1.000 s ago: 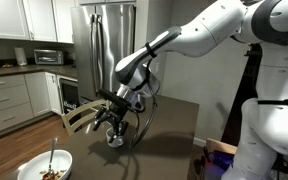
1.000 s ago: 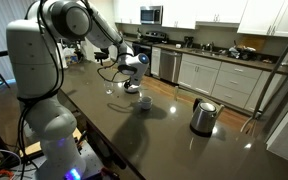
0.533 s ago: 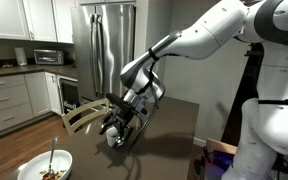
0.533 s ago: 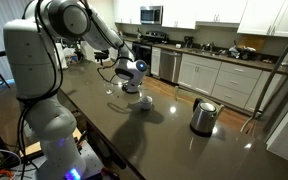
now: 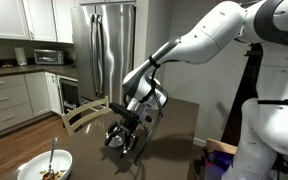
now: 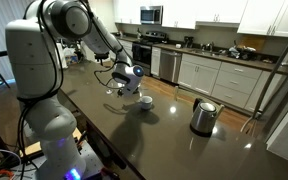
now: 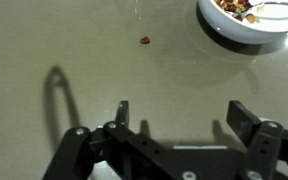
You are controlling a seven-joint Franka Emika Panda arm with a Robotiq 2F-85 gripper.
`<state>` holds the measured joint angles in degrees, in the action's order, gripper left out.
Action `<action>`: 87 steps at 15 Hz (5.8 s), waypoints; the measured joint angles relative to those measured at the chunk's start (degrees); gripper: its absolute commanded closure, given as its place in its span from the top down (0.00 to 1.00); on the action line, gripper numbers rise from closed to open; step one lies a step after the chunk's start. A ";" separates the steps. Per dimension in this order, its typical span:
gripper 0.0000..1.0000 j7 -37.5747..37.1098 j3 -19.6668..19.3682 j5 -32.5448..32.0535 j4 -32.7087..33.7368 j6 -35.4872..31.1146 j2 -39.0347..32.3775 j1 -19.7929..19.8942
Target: Pour the cereal in the glass into the bowl then pour the cereal in the mug into the bowl.
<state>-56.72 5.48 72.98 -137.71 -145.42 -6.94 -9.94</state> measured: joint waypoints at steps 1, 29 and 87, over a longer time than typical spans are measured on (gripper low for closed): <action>0.93 -0.38 0.10 0.00 -0.05 -0.06 -0.25 -0.02; 1.00 -6.28 -1.14 0.57 -1.13 -11.98 -2.29 0.15; 1.00 -10.83 -7.14 -1.91 -0.08 -21.84 -3.89 5.69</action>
<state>-67.55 -1.66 71.07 -137.79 -167.26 -10.83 -4.24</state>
